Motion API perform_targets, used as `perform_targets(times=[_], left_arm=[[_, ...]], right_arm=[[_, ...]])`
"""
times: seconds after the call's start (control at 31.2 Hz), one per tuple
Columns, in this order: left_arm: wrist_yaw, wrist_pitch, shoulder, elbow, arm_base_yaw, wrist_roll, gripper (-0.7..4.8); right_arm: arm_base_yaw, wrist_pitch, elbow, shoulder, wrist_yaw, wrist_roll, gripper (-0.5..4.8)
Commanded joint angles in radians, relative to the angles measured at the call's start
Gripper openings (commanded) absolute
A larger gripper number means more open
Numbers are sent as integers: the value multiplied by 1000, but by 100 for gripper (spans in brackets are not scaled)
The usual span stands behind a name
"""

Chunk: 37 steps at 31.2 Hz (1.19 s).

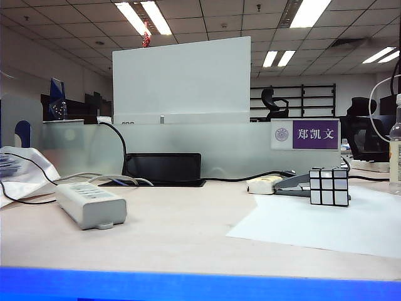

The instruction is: Press the button on the power strip.

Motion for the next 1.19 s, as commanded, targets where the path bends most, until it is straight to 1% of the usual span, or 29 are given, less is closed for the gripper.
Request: perform_targets(times=[0.03,0.06,0.19,0.42,0.7,0.83,0.9,0.96,1.09,1.19], left_arm=[[4,12,-1,1,0,-3,-5],[4,13,-1,1,0,-3,-5],[4,10,-1,1,0,-3,-5],[4,10,-1,1,0,-3,-5],[4,10,-1,1,0,-4,-5],[4,11,-1,1,0,-4,-5],[4,10,-1,1,0,-5,-5],[4,11,-1,1,0,-6,-5],[4,10,-1,1,0,-7,-5],[4,10,-1,1,0,-7,-5]], right_arm=[[-26,17,-7,-32,-145,9,0],[-27,17,-7,-39,-186,9,0],[-14,16,-7,-40,-286,10,0],[14,37,17,-40,-349,9,0],[12,29,121,-40,-348,0,0],[12,-40,121,-40,-308,-2,0],[12,-68,119,-40,-307,-2,0],[12,-76,119,-40,-307,-3,0],[12,-97,116,-40,-253,-3,0],[13,-96,102,-40,-245,-3,0]])
